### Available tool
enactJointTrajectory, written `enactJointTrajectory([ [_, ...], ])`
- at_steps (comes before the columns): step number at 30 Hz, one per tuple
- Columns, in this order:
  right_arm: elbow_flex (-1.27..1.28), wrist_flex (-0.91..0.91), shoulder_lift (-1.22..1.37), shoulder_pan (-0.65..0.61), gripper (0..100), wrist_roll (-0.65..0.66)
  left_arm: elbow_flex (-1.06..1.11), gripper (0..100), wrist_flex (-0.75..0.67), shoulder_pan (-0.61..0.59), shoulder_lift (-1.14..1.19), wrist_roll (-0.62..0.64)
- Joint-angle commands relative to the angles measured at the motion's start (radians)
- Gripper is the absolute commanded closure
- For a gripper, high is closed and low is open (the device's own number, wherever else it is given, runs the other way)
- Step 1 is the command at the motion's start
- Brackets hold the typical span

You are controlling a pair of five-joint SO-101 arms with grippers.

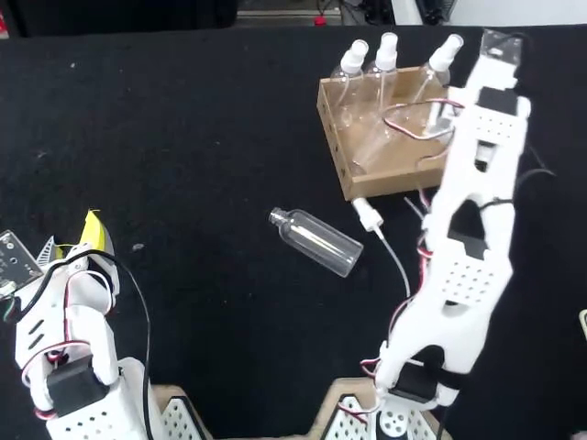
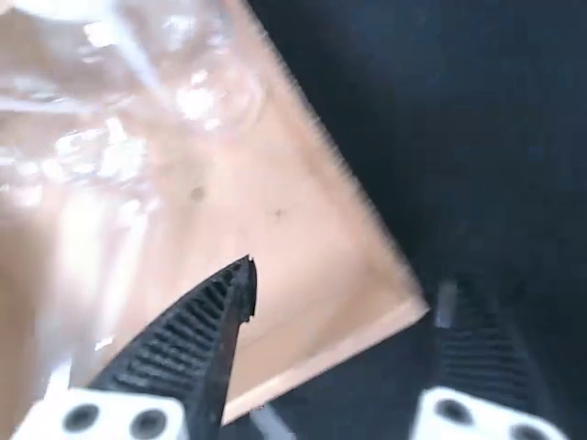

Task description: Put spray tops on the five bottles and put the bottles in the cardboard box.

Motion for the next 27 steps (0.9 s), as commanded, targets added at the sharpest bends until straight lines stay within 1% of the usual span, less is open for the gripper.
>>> enactJointTrajectory([
  [1, -0.104, 0.140, -0.093, -0.084, 64.1, -0.114, -0.019, 79, -0.003, -0.001, -0.008, 0.006],
  [3, -0.105, 0.160, -0.093, -0.130, 66.3, -0.173, -0.018, 79, -0.003, -0.001, -0.008, 0.006],
  [7, -0.111, 0.153, -0.093, -0.199, 70.5, -0.338, -0.018, 79, -0.003, -0.001, -0.008, 0.006],
  [10, -0.107, 0.098, -0.093, -0.236, 70.8, -0.396, -0.018, 79, -0.003, -0.001, -0.008, 0.006],
  [17, -0.085, -0.009, 0.005, -0.272, 70.4, -0.411, -0.018, 79, -0.003, -0.001, -0.008, 0.006],
  [21, -0.087, -0.044, 0.059, -0.273, 69.3, -0.411, -0.016, 79, -0.003, -0.001, -0.008, 0.006],
  [27, -0.081, -0.064, 0.073, -0.272, 67.2, -0.411, -0.016, 79, -0.003, -0.001, -0.008, 0.006],
])
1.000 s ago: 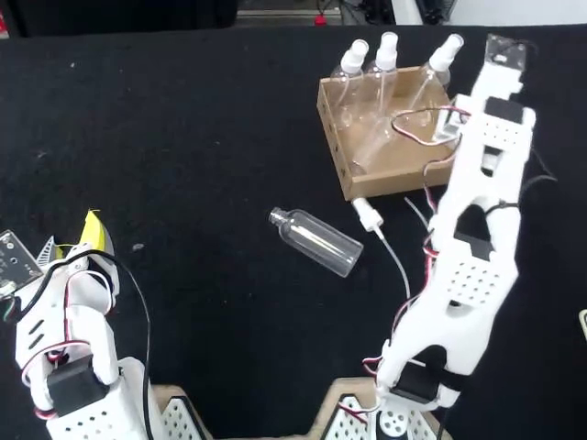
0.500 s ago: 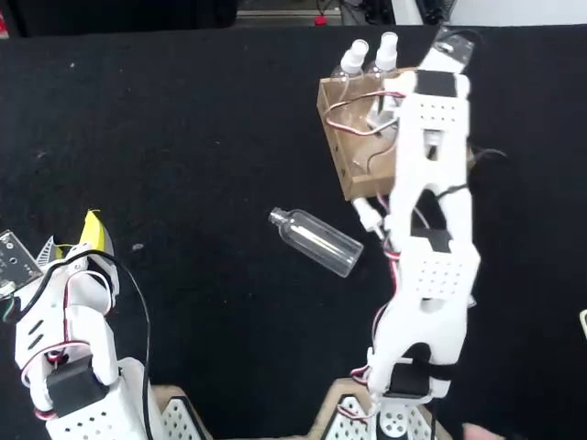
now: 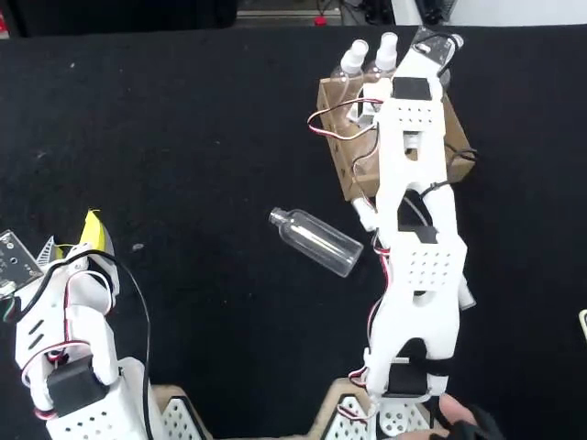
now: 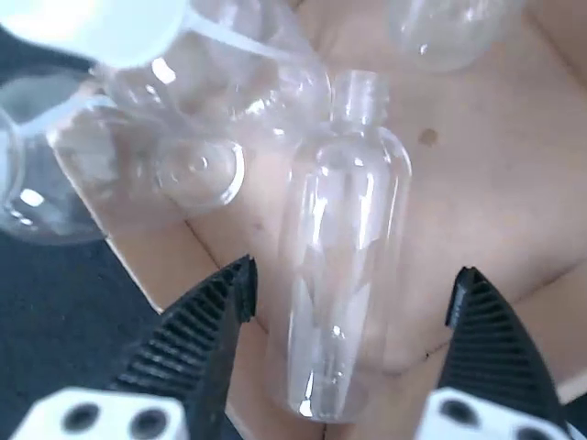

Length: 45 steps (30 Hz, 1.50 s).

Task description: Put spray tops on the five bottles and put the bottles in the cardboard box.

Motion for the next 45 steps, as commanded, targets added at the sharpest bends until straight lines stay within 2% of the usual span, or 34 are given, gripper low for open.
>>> enactJointTrajectory([
  [1, -0.022, -0.025, -0.008, -0.012, 67.1, -0.012, -0.016, 79, -0.003, -0.001, -0.008, 0.006],
  [16, -0.068, -0.015, 0.104, 0.003, 67.5, -0.009, -0.016, 79, -0.002, -0.001, -0.008, 0.006],
  [22, -0.068, -0.015, 0.104, 0.029, 82.1, -0.002, -0.016, 79, -0.003, -0.001, -0.008, 0.006],
  [26, -0.070, -0.006, 0.097, 0.055, 83.9, -0.002, -0.018, 79, -0.003, -0.001, -0.008, 0.006],
  [32, -0.180, 0.110, 0.097, 0.054, 84.1, -0.002, -0.021, 79, -0.003, -0.001, -0.008, 0.006],
  [42, -0.484, 0.437, 0.099, 0.046, 84.2, -0.002, -0.022, 79, -0.003, -0.001, -0.008, 0.006],
  [45, -0.544, 0.482, 0.097, 0.038, 84.2, 0.051, -0.022, 79, -0.003, -0.001, -0.008, 0.006],
])
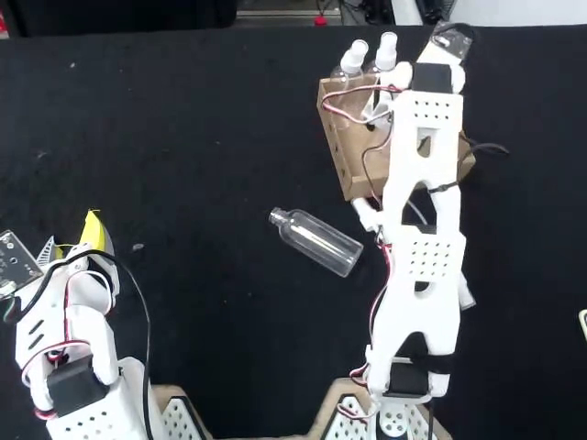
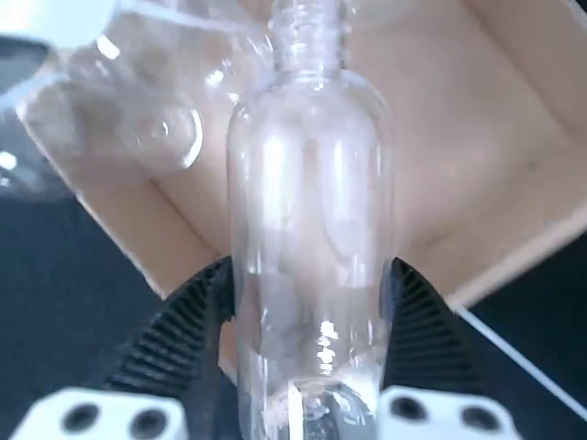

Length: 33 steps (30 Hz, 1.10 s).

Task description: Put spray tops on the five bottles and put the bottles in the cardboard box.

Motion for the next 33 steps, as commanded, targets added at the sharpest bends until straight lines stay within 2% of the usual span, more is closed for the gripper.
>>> enactJointTrajectory([
  [1, -0.099, 0.044, -0.025, -0.002, 84.2, 0.071, -0.022, 79, -0.003, -0.001, -0.008, 0.006],
  [6, -0.074, 0.046, -0.041, -0.021, 84.2, 0.120, -0.021, 79, -0.003, -0.001, -0.008, 0.006],
  [10, 0.027, 0.046, -0.154, -0.043, 84.2, 0.120, -0.021, 79, -0.003, -0.001, -0.008, 0.006],
  [16, 0.374, 0.043, -0.450, -0.038, 83.9, 0.129, -0.022, 79, -0.003, -0.001, -0.008, 0.006],
  [20, 0.702, -0.025, -0.659, -0.002, 83.8, 0.218, -0.022, 79, -0.003, -0.001, -0.008, 0.006],
  [25, 1.141, -0.215, -0.931, 0.206, 83.8, 0.397, -0.019, 79, -0.003, -0.001, -0.008, 0.006],
  [33, 1.649, -0.506, -1.211, 0.568, 83.9, 0.879, -0.019, 79, -0.005, 0.039, -0.008, 0.005],
])
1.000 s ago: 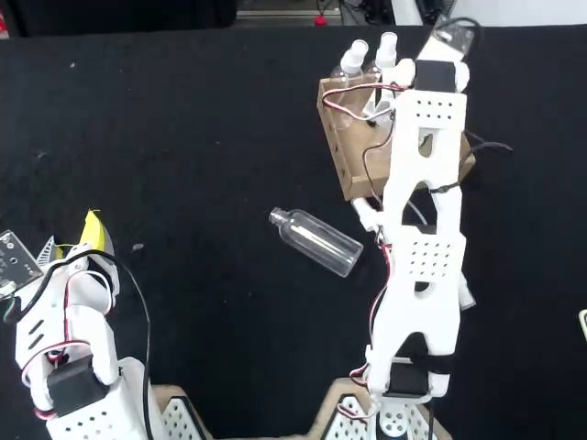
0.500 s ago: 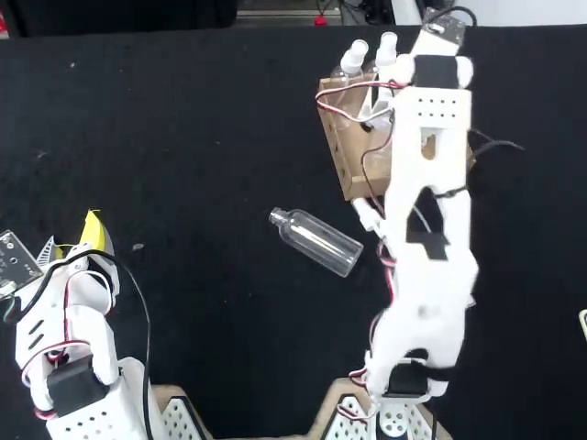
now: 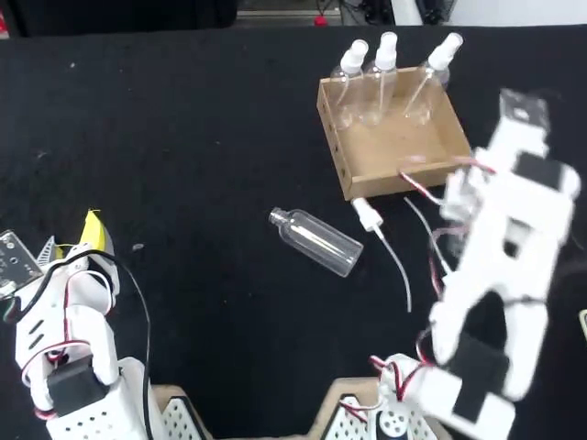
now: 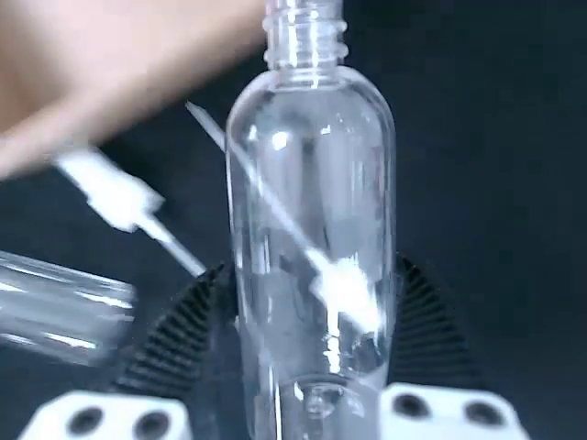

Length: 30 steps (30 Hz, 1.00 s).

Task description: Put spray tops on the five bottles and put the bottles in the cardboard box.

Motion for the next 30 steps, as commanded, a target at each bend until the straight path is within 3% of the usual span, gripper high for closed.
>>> enactJointTrajectory([
  [1, 0.171, -0.183, -0.110, 0.184, 83.9, 0.210, -0.019, 79, -0.005, 0.042, -0.008, 0.005],
  [5, 0.321, -0.374, -0.067, 0.348, 83.9, 0.399, -0.016, 79, -0.003, 0.041, -0.008, 0.005],
  [9, 0.352, -0.451, 0.042, 0.382, 83.8, 0.508, -0.016, 79, -0.003, 0.041, -0.008, 0.005],
  [12, 0.297, -0.419, 0.108, 0.396, 82.4, 0.514, -0.016, 79, -0.002, 0.041, -0.008, 0.003],
  [17, 0.119, -0.189, 0.163, 0.373, 66.5, 0.517, -0.015, 79, -0.002, 0.041, -0.008, 0.002],
  [21, -0.018, -0.080, 0.191, 0.345, 66.5, 0.511, -0.015, 79, -0.002, 0.041, -0.008, 0.002],
  [30, -0.104, -0.176, 0.374, 0.302, 66.9, 0.517, -0.015, 79, 0.002, 0.035, -0.008, 0.000],
])
